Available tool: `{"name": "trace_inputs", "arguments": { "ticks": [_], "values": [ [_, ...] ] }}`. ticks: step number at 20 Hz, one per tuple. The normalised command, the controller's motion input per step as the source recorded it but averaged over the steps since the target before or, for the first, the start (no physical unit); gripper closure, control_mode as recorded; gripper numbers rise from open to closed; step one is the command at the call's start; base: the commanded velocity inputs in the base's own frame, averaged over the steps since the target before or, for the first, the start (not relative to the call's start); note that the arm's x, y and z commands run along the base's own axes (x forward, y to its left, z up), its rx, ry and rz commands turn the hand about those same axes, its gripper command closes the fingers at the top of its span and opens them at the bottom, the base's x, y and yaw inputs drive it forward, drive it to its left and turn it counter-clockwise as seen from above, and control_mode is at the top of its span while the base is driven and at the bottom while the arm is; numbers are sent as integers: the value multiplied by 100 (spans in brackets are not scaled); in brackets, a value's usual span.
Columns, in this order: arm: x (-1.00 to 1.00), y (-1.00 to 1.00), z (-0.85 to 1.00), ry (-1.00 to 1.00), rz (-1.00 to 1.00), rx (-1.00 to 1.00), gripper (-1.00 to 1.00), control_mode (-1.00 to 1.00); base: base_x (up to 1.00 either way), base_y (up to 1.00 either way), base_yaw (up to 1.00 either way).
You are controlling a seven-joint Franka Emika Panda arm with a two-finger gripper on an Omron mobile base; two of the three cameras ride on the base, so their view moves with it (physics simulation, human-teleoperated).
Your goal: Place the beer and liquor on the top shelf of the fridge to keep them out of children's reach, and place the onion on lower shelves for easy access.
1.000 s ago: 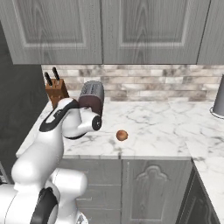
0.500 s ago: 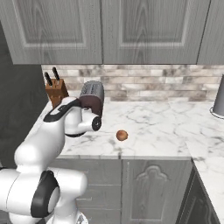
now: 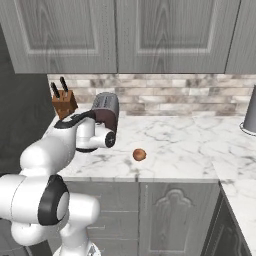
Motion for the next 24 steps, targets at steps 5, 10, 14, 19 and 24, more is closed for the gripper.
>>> {"name": "trace_inputs", "arguments": {
  "ticks": [5, 10, 14, 19, 24],
  "values": [
    [23, 14, -5, 0, 0, 0, -100, -100, 0, 0, 0],
    [23, 3, -1, 0, 0, 0, -100, -100, 0, 0, 0],
    [19, 0, -6, 0, 0, 0, -100, -100, 0, 0, 0],
    [18, 0, -8, 0, 0, 0, -100, -100, 0, 0, 0],
    [16, 0, -10, 0, -1, 0, -100, -100, 0, 0, 0]
  ]
}}
